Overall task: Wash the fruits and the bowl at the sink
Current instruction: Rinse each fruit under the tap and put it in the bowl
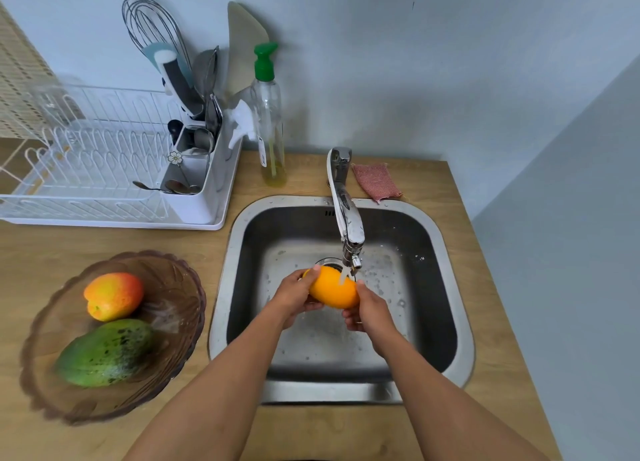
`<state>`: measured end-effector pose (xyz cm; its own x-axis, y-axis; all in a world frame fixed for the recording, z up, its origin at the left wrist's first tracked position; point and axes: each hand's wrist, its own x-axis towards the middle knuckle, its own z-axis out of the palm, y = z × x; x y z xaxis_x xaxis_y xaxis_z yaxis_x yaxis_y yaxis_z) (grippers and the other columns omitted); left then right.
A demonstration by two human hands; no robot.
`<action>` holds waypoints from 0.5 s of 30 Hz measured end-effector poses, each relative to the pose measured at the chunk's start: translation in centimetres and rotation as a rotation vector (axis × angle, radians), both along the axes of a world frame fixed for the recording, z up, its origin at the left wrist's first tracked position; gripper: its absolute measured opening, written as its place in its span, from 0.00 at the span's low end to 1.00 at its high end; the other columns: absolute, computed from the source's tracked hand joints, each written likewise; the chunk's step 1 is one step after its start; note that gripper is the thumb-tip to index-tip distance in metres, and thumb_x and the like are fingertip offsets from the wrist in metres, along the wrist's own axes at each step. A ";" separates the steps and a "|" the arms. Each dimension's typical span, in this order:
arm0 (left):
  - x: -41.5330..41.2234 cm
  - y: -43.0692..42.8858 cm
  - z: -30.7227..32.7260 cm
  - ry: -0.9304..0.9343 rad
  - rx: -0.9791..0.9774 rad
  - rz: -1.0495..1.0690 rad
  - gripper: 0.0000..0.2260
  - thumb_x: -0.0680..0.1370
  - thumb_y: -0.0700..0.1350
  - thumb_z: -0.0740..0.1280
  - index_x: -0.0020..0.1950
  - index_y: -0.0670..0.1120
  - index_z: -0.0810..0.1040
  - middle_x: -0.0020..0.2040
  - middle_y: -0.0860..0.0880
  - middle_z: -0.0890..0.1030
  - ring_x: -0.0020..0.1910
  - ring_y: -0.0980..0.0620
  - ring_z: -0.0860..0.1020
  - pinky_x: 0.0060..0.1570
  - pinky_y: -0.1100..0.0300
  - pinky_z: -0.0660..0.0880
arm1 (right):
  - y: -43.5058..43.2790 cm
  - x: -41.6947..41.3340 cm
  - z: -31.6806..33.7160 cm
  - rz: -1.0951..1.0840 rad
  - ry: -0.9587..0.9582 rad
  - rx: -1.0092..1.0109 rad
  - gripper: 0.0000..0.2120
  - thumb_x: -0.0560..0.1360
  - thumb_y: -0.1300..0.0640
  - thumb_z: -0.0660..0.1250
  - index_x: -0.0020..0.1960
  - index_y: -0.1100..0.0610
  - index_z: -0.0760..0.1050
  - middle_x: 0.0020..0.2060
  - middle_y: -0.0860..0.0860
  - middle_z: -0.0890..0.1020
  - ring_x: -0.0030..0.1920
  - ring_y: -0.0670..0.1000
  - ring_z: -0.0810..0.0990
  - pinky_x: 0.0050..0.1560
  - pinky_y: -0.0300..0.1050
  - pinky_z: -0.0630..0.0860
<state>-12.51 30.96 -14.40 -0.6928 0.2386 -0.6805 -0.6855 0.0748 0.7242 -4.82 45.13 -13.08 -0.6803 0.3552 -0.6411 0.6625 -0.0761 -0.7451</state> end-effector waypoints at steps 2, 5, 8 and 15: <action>-0.1 -0.8 -0.1 0.012 -0.025 0.023 0.20 0.79 0.57 0.65 0.65 0.47 0.71 0.62 0.43 0.72 0.56 0.42 0.78 0.43 0.55 0.82 | -0.2 -0.2 0.1 -0.005 0.056 -0.019 0.17 0.82 0.45 0.54 0.53 0.56 0.75 0.36 0.57 0.81 0.36 0.53 0.78 0.43 0.49 0.79; 0.2 -1.8 -0.3 -0.018 -0.045 0.026 0.19 0.78 0.59 0.64 0.64 0.50 0.70 0.62 0.43 0.73 0.56 0.42 0.79 0.50 0.50 0.82 | -0.6 -0.2 -0.1 0.065 0.069 -0.046 0.16 0.80 0.45 0.60 0.55 0.57 0.77 0.35 0.56 0.81 0.35 0.52 0.78 0.41 0.47 0.78; 0.6 -2.3 -0.4 -0.027 -0.021 -0.019 0.21 0.77 0.58 0.67 0.66 0.52 0.70 0.62 0.43 0.74 0.54 0.41 0.81 0.49 0.52 0.82 | -0.9 -0.1 -0.1 0.106 0.078 -0.026 0.17 0.79 0.44 0.62 0.59 0.55 0.75 0.38 0.55 0.80 0.36 0.50 0.78 0.39 0.45 0.77; 0.8 -2.0 0.0 0.049 -0.006 -0.127 0.23 0.75 0.51 0.72 0.69 0.54 0.70 0.63 0.43 0.74 0.53 0.43 0.82 0.45 0.56 0.82 | -1.4 0.4 -0.3 0.145 0.072 0.162 0.25 0.75 0.39 0.65 0.68 0.48 0.67 0.55 0.54 0.79 0.43 0.52 0.81 0.36 0.41 0.75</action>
<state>-11.72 28.91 -14.36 -0.6897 0.3226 -0.6482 -0.6341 0.1632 0.7559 -4.46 43.74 -13.37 -0.7736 0.3450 -0.5316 0.6026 0.1410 -0.7855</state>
